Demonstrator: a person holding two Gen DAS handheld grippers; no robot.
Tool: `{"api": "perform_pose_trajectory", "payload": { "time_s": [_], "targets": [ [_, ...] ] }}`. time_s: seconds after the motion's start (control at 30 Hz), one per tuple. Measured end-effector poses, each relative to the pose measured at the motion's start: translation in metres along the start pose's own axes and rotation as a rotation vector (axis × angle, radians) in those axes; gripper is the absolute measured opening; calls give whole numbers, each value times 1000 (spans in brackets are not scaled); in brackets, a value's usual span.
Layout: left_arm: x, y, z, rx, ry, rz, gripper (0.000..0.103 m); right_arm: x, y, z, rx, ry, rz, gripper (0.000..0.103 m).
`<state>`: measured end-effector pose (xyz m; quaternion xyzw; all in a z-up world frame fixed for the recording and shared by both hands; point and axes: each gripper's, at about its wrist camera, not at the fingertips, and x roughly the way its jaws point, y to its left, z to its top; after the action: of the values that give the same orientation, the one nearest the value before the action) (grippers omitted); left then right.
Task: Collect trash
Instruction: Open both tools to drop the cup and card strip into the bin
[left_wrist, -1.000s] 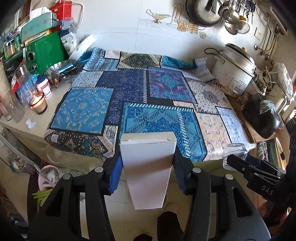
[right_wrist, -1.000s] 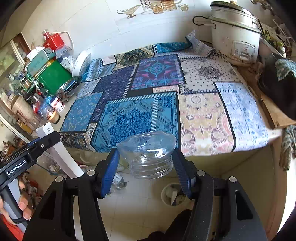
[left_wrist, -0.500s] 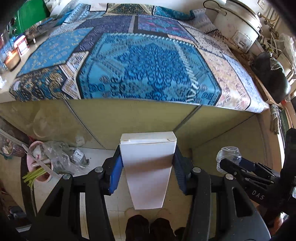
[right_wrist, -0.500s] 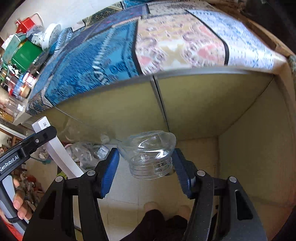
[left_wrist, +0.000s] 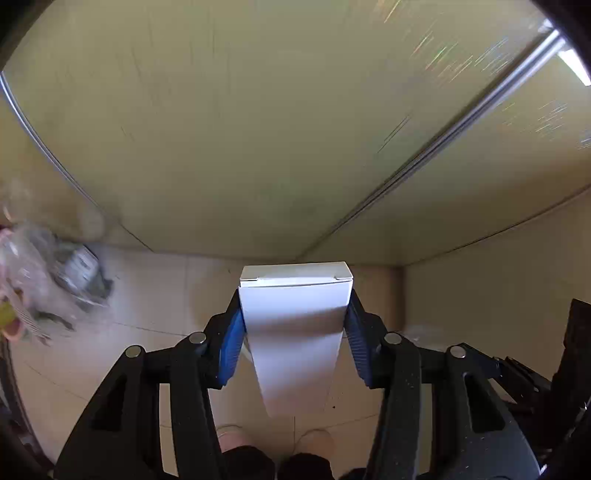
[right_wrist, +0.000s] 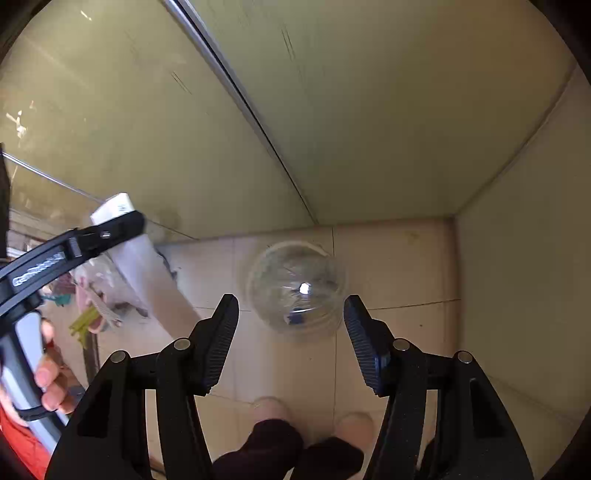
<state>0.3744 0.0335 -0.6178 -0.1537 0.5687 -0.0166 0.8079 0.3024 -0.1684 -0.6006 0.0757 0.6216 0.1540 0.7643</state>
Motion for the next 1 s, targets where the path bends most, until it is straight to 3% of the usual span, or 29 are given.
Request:
{"api": "perform_pose_trajectory", "payload": {
  "time_s": [0.2, 0.3, 0.43, 0.67, 0.8, 1.0],
  "targets": [
    [110, 39, -18, -69, 24, 27, 50, 90, -23, -7, -26, 15, 26, 56],
    [148, 50, -23, -90, 30, 40, 50, 126, -30, -11, -30, 41, 25, 55],
    [182, 55, -30, -94, 38, 40, 50, 144, -37, -19, -18, 45, 39, 54],
    [204, 44, -40, -6, 50, 61, 50, 142, -35, -14, -19, 39, 46, 54],
    [214, 47, -43, -6, 122, 34, 50, 139, -29, -14, -33, 23, 43, 54],
    [189, 42, -51, -26, 136, 39, 52, 123, -19, -10, -39, 2, 27, 54]
  ]
}}
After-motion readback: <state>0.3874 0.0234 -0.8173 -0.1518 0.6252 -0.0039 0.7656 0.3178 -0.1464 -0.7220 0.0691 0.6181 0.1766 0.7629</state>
